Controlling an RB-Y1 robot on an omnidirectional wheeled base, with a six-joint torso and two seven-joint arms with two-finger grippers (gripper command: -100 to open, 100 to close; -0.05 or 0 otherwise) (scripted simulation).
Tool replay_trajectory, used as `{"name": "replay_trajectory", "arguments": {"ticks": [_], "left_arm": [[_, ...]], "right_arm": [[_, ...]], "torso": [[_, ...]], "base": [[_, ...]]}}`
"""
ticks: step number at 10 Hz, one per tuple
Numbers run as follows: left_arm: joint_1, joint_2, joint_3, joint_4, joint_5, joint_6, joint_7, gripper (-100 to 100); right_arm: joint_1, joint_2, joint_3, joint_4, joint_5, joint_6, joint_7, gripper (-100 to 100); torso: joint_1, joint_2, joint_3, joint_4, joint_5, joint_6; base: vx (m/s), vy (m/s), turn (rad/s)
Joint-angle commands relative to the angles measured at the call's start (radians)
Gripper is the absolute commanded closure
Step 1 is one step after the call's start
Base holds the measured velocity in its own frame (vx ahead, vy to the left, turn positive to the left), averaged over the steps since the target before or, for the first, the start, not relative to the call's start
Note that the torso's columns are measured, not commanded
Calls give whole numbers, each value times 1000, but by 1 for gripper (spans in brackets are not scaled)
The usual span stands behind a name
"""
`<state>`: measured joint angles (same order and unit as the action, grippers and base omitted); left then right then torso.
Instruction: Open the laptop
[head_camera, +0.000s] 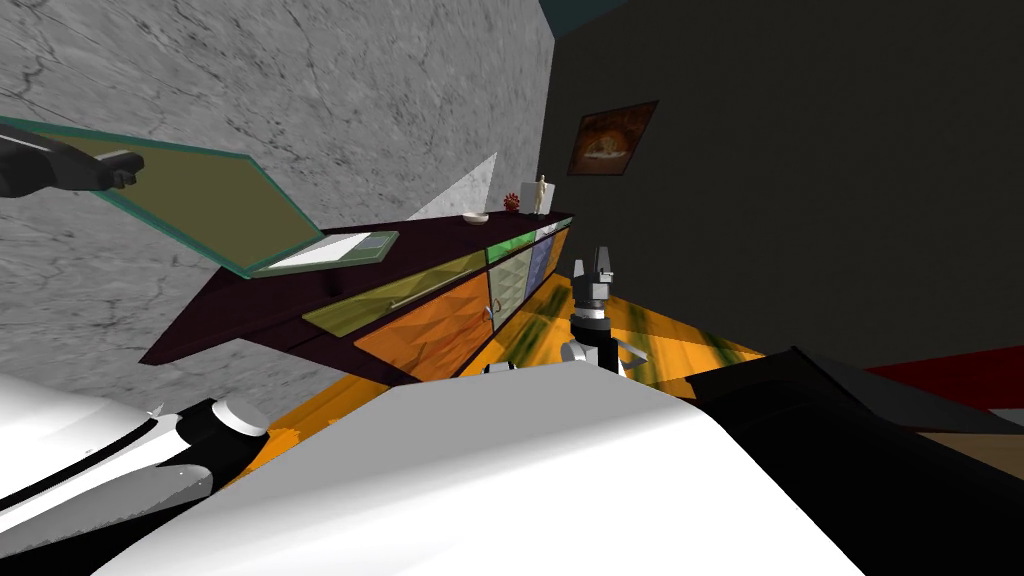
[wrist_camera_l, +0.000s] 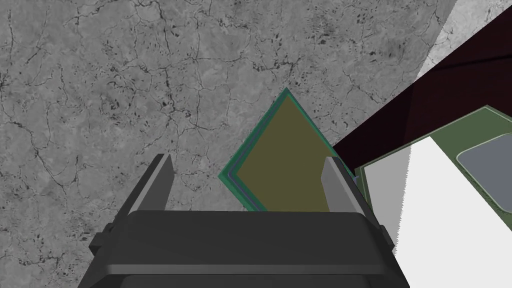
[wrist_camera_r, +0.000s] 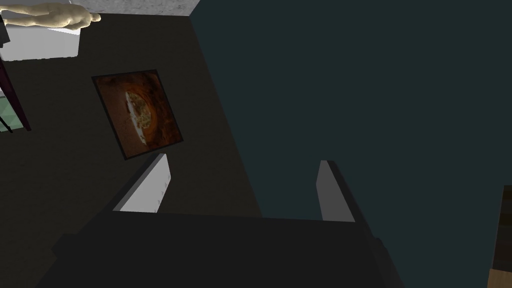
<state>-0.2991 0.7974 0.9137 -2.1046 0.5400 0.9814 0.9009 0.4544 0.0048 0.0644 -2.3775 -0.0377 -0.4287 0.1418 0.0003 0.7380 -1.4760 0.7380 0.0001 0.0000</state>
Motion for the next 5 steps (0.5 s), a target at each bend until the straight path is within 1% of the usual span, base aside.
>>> {"name": "replay_trajectory", "arguments": {"ticks": [1, 5], "left_arm": [[25, -8, -8, 10, 26, 60, 48, -100], [59, -17, -19, 24, 63, 138, 109, -100]], "right_arm": [[0, 0, 0, 0, 0, 0, 0, 0], [0, 0, 0, 0, 0, 0, 0, 0]], "torso": [[0, 0, 0, 0, 0, 0], [-1, 0, 0, 0, 0, 0]], "base": [[-19, 47, 12], [-12, 42, 13]]}}
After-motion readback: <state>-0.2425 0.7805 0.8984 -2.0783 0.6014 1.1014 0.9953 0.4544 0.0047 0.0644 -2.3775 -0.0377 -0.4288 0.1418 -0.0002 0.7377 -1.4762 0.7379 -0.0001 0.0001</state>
